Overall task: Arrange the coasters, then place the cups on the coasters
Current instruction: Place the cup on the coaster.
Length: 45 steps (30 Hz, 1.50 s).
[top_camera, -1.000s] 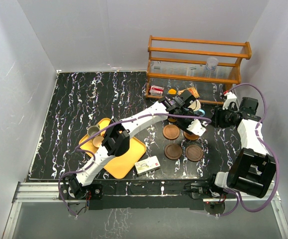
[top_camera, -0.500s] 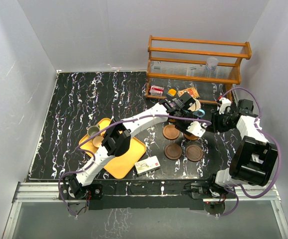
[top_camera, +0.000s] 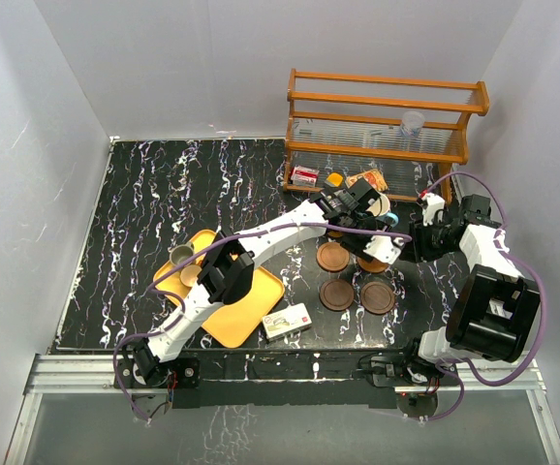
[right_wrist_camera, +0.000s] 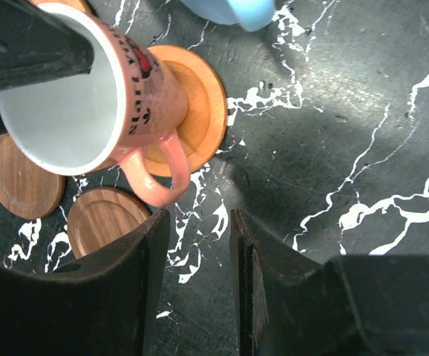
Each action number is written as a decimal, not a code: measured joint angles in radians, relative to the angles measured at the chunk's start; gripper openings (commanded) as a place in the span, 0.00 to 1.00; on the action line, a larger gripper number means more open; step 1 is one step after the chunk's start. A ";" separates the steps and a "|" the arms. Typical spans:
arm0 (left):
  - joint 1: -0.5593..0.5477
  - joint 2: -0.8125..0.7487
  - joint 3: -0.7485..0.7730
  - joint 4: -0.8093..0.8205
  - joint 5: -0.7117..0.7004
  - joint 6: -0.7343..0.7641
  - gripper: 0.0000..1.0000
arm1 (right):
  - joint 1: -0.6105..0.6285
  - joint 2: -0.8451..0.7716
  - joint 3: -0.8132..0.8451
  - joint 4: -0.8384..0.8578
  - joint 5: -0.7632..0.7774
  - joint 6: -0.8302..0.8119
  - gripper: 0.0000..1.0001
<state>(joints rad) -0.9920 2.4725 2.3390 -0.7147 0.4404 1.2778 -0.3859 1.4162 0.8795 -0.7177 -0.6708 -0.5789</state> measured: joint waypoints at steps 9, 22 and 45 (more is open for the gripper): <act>-0.003 -0.001 0.000 0.007 -0.009 0.005 0.64 | 0.006 0.000 0.010 -0.072 -0.031 -0.076 0.36; -0.006 -0.035 0.000 -0.025 -0.014 -0.007 0.72 | 0.006 0.002 0.032 -0.121 -0.090 -0.182 0.41; 0.030 -0.309 -0.240 -0.056 -0.102 -0.148 0.78 | 0.040 0.047 0.065 -0.161 -0.162 -0.315 0.43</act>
<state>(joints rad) -0.9619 2.1635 2.0995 -0.7704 0.3382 1.1301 -0.3458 1.4631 0.9447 -0.8783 -0.8326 -0.8944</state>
